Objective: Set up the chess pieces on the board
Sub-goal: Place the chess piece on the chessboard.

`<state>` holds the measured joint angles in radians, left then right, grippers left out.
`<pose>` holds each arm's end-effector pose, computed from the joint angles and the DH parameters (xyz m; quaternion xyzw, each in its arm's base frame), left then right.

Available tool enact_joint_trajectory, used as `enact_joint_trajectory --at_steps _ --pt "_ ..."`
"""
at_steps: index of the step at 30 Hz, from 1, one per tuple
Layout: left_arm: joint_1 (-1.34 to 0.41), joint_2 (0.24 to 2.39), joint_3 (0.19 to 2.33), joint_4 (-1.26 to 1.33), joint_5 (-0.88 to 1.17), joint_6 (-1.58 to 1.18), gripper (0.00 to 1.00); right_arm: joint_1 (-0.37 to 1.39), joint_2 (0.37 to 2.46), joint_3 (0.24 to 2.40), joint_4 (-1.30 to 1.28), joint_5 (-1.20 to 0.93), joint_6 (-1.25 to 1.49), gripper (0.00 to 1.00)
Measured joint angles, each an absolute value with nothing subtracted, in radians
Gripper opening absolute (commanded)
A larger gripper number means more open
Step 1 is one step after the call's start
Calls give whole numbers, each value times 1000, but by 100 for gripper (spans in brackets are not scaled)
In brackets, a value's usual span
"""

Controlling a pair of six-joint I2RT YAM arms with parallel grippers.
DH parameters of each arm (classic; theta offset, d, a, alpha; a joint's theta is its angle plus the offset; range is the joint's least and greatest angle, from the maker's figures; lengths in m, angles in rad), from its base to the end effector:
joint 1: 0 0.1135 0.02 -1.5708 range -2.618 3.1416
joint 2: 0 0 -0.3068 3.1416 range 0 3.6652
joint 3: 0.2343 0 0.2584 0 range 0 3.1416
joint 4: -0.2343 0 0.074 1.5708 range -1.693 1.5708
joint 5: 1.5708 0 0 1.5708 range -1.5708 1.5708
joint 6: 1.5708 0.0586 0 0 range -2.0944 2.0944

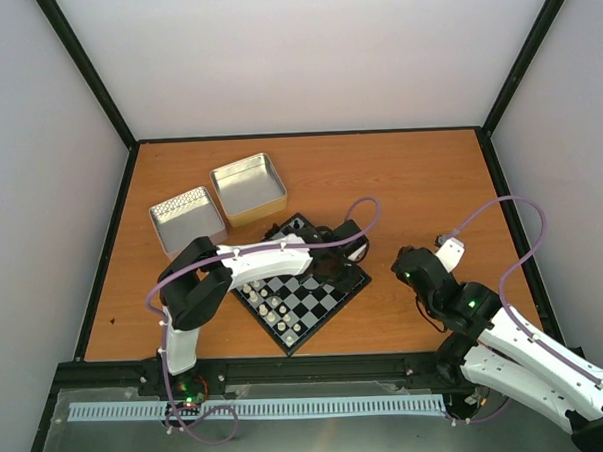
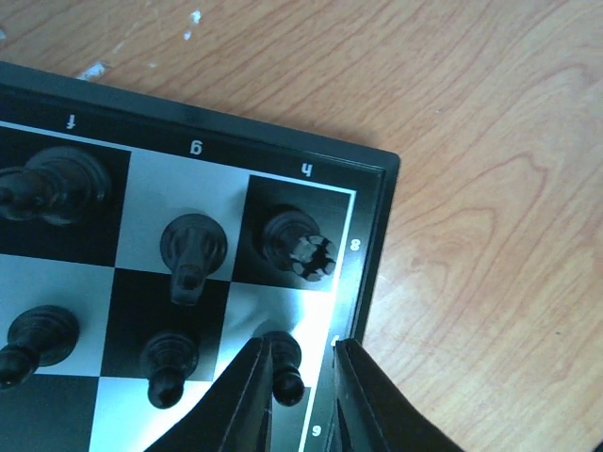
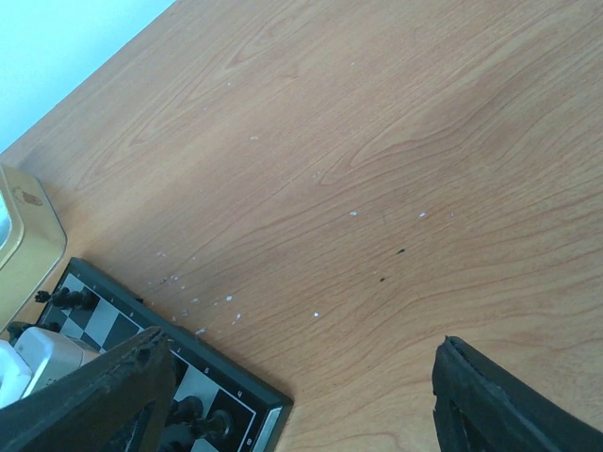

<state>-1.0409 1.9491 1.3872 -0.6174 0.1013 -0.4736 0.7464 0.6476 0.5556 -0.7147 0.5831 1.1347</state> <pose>0.2114 -0.3727 0.1932 0.2836 0.9377 -0.1695 0.1071 0.1072 0.0552 0.2465 0.2766 0.8514 0.1313 0.4259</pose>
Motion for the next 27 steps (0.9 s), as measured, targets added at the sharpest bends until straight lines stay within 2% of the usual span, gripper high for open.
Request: enact_joint_trajectory --at_steps 6,13,17,22,27 --pt "-1041 1912 1398 -628 124 -471 28 746 648 556 -710 579 1134 75" --pt "-1011 1745 1396 -637 78 -456 40 746 649 556 -698 567 1130 75" --pt "-892 1641 1328 -616 31 -456 48 746 656 556 -688 564 1123 75" --pt "-683 1587 1190 -599 -71 -472 49 746 675 556 -673 556 1114 75" --pt "-580 1569 1079 -576 -137 -505 49 746 693 556 -654 539 1106 75"
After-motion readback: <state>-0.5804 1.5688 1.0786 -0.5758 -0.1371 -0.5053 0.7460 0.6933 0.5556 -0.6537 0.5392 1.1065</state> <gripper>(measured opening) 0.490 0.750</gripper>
